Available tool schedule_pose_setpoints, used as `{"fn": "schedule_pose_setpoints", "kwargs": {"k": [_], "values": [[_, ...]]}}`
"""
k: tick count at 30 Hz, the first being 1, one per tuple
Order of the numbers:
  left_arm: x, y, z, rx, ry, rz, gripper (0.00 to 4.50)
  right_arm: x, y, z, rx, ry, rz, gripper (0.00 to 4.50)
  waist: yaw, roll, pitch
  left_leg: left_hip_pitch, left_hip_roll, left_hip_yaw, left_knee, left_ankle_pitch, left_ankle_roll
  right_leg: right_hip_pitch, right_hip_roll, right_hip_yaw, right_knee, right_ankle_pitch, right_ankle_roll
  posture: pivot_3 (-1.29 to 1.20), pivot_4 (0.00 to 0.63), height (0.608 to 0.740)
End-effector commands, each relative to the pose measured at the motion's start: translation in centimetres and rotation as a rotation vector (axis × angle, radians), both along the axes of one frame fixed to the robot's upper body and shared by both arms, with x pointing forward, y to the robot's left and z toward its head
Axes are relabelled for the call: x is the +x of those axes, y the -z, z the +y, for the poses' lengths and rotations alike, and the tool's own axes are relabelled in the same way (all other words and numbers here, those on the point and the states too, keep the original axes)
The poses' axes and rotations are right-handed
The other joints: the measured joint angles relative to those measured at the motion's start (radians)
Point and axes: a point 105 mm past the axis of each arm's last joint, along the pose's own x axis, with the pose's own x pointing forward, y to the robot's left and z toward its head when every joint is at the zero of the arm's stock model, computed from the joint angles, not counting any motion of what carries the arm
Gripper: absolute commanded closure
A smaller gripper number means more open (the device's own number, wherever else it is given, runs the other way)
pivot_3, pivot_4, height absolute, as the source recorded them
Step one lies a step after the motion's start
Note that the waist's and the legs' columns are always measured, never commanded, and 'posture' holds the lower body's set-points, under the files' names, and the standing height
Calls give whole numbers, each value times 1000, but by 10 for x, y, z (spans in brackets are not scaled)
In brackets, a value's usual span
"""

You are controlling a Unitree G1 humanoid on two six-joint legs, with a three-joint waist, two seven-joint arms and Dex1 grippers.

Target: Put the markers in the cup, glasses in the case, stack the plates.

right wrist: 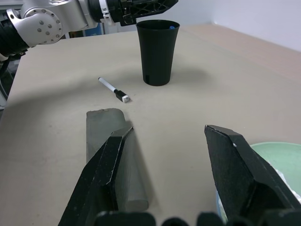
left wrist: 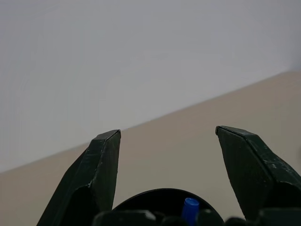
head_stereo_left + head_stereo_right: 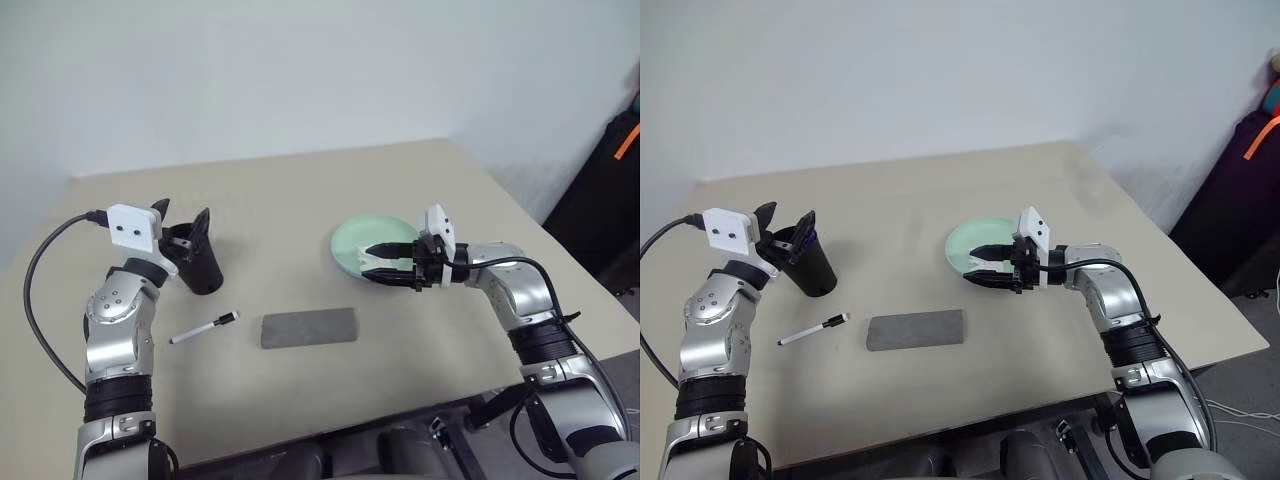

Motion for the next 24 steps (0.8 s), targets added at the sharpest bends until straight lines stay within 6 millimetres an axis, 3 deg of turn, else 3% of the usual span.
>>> {"fn": "schedule_pose_setpoints", "kwargs": {"k": [1, 6, 10, 19, 24], "values": [[-2, -36, -4, 8, 69, -97, 1035, 1, -17, 3, 32, -13, -63, 1918, 0, 0, 0, 0, 0, 0, 0, 0, 0, 0, 0, 0, 0, 0, 0, 0, 0, 740], [-27, -56, -48, 82, 421, -31, 1035, 2, -17, 3, 30, -15, -65, 1918, -1, -2, 0, -1, 0, 0, 0, 0, 0, 0, 0, 0, 0, 0, 0, 0, 0, 740], [-49, -48, -67, 193, 612, 118, 1035, 3, -18, 4, 29, -17, -66, 1918, -1, 0, 1, 0, 0, 1, 0, -1, 2, 0, 0, 1, 0, 0, 0, 0, 0, 740], [-62, 24, -40, 575, 649, 631, 1035, 4, -18, 7, 36, -14, -68, 1918, -2, 1, 2, 1, 2, 2, 0, 0, 1, 0, 3, 0, 0, -1, 0, 0, 0, 740], [-65, 52, -23, 648, 668, 796, 1035, 6, -19, 8, 43, -5, -74, 1918, -1, 1, 2, 0, 2, 2, -1, 0, 1, -1, 3, 0, 0, -1, 0, 0, 0, 740]]}}
